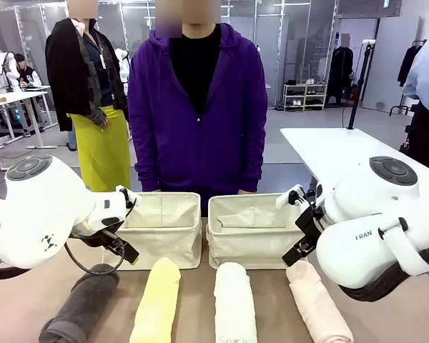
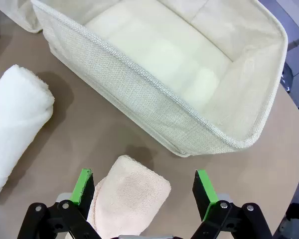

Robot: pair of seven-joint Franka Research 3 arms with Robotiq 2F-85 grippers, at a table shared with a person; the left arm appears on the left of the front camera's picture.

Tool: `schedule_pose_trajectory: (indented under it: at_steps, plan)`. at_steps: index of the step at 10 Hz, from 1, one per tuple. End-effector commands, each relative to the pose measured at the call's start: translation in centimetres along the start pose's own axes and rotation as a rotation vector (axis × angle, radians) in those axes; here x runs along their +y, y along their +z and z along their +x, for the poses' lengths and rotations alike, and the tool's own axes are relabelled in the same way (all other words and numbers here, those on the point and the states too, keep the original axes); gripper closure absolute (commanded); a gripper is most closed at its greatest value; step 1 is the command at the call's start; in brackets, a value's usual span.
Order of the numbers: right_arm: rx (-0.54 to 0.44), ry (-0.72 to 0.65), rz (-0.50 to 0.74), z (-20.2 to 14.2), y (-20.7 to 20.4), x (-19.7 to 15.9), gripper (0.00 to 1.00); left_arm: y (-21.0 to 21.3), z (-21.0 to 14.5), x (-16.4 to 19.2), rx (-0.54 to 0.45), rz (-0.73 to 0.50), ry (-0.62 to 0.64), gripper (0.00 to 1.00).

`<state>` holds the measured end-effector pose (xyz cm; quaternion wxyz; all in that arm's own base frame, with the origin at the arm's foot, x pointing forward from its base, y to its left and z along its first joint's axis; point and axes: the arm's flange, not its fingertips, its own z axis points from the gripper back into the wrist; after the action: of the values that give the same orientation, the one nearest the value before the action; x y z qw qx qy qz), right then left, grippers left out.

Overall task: Divide the towels into two baskets.
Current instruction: Pick up one hotel-folded towel and place it in the Fabric basket indicated by the person.

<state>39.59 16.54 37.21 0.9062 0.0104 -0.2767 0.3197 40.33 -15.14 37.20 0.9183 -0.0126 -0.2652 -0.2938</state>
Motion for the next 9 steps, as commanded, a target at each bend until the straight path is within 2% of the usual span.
schedule_pose_trajectory:
  at_steps: [1, 9]
  plan:
    - [0.000, 0.000, 0.000, 0.00, 0.00, 0.00, 0.00, 0.00, 0.00, -0.02, 0.000, 0.000, 0.000, 0.00]
    - [0.000, 0.000, 0.000, 0.00, 0.00, 0.00, 0.00, 0.00, 0.00, -0.02, 0.000, 0.000, 0.000, 0.00]
